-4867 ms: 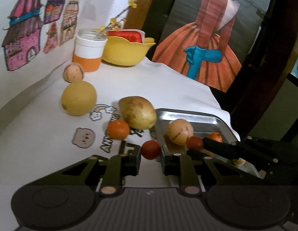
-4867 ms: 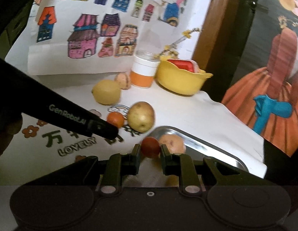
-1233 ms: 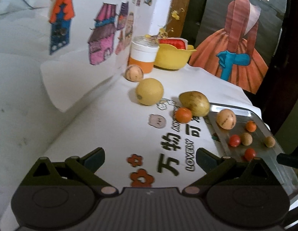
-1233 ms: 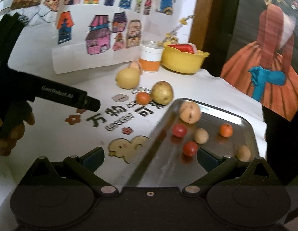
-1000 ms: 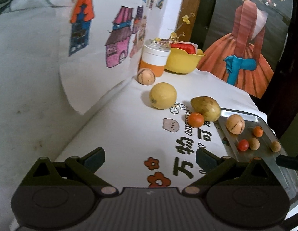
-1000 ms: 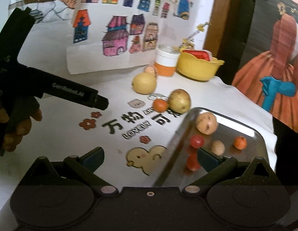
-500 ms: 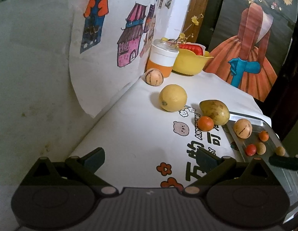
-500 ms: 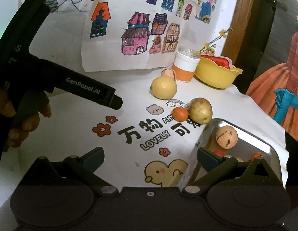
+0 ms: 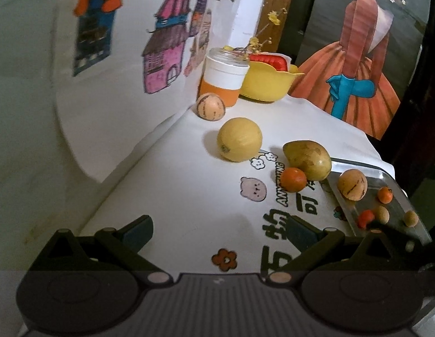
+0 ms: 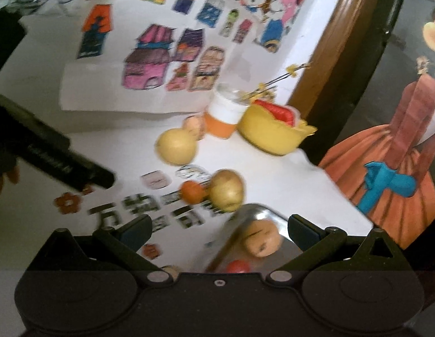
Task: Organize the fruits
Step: 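Move the right tool to the large green pear while the left tool approaches the tangerine, then close the right tool on the green pear while the left tool grasps the tangerine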
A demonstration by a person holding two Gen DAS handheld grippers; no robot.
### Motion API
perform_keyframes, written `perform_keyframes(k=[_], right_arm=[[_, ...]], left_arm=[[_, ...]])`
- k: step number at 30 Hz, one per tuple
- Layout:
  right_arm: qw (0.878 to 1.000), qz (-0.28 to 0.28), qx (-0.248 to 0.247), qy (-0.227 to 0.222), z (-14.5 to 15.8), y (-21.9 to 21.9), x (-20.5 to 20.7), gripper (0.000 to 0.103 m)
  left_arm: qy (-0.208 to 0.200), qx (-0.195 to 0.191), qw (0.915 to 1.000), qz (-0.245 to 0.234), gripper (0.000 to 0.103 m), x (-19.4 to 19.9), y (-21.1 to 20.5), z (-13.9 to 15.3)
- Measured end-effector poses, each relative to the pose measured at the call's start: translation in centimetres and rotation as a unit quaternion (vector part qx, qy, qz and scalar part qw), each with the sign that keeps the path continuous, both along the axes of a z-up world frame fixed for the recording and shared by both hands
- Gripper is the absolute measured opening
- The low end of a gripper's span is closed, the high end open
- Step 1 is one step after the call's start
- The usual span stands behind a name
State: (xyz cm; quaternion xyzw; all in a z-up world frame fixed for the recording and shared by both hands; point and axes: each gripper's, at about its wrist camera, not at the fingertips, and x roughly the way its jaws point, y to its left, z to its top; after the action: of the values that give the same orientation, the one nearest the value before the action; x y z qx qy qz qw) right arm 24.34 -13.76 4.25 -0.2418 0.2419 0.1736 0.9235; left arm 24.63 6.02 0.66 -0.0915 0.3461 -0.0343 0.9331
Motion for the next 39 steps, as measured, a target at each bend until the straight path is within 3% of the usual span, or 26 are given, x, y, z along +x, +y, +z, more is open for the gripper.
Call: perform_keyframes(k=[8, 16, 22, 30, 39], right_arm=[[0.999, -0.006, 0.039, -0.002, 1.0, -2.0, 3.1, 0.102], [1.0, 0.01, 0.015, 0.005, -0.3, -2.3, 6.0, 0.102], [0.998, 0.014, 0.053, 0.032, -0.5, -2.9, 7.9, 0.102], [0.993, 0.034, 0.082, 0.078, -1.1, -2.3, 10.1, 0.09], [0.989, 0.044, 0.095, 0.104, -2.0, -1.2, 11.8, 0.075]], left_arm=[[-0.017, 0.028, 0.9991, -0.027, 0.103, 1.3, -2.0, 0.4], [-0.037, 0.08, 0.9934, -0.074, 0.103, 1.9, -4.9, 0.3], [-0.037, 0.089, 0.9905, -0.098, 0.102, 2.4, -6.4, 0.2], [-0.043, 0.104, 0.9861, -0.122, 0.099, 3.2, -8.3, -0.2], [-0.031, 0.084, 0.9894, -0.114, 0.081, 4.8, -8.4, -0.5]])
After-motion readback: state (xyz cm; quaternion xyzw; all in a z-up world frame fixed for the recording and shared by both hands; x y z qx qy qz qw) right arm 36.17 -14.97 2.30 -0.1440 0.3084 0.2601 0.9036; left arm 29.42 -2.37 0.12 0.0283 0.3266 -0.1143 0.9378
